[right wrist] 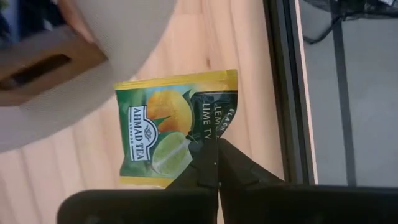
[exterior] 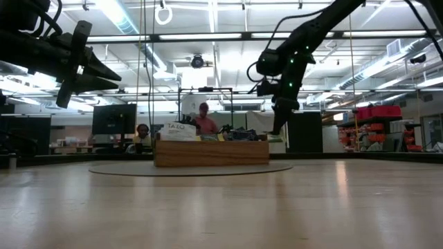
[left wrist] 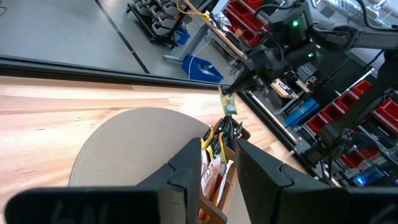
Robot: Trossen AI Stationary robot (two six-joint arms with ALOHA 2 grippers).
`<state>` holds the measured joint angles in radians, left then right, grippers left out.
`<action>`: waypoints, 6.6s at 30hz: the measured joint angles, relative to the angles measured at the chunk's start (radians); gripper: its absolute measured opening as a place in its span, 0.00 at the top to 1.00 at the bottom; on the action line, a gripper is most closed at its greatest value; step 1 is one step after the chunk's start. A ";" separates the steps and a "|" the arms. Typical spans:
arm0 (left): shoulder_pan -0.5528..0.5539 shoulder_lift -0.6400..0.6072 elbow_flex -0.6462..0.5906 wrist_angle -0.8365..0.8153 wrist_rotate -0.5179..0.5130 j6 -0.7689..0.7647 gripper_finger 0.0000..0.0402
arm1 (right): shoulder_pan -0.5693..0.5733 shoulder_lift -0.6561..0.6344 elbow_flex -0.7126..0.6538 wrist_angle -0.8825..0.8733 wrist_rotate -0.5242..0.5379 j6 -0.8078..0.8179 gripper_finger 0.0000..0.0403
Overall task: Pick & Place Tea
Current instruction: Put the yellow tea bag into the middle section of the wooden organizer, then return to Home Position
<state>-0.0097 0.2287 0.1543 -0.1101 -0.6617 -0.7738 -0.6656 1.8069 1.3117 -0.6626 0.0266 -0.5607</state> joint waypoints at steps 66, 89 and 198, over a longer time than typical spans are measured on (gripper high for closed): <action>0.000 0.000 0.000 0.008 0.031 0.001 0.74 | 0.556 0.054 0.001 0.464 0.392 -0.135 1.00; 0.000 0.000 0.000 0.006 0.031 0.001 0.74 | 0.506 0.136 0.001 0.484 0.344 -0.134 1.00; -0.001 0.000 0.000 0.216 0.286 0.546 0.74 | 0.591 -1.170 -0.857 0.755 0.045 0.764 0.54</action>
<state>-0.0108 0.2283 0.1539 0.1057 -0.3756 -0.2283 -0.0742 0.6374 0.4548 0.0923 0.0711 0.2033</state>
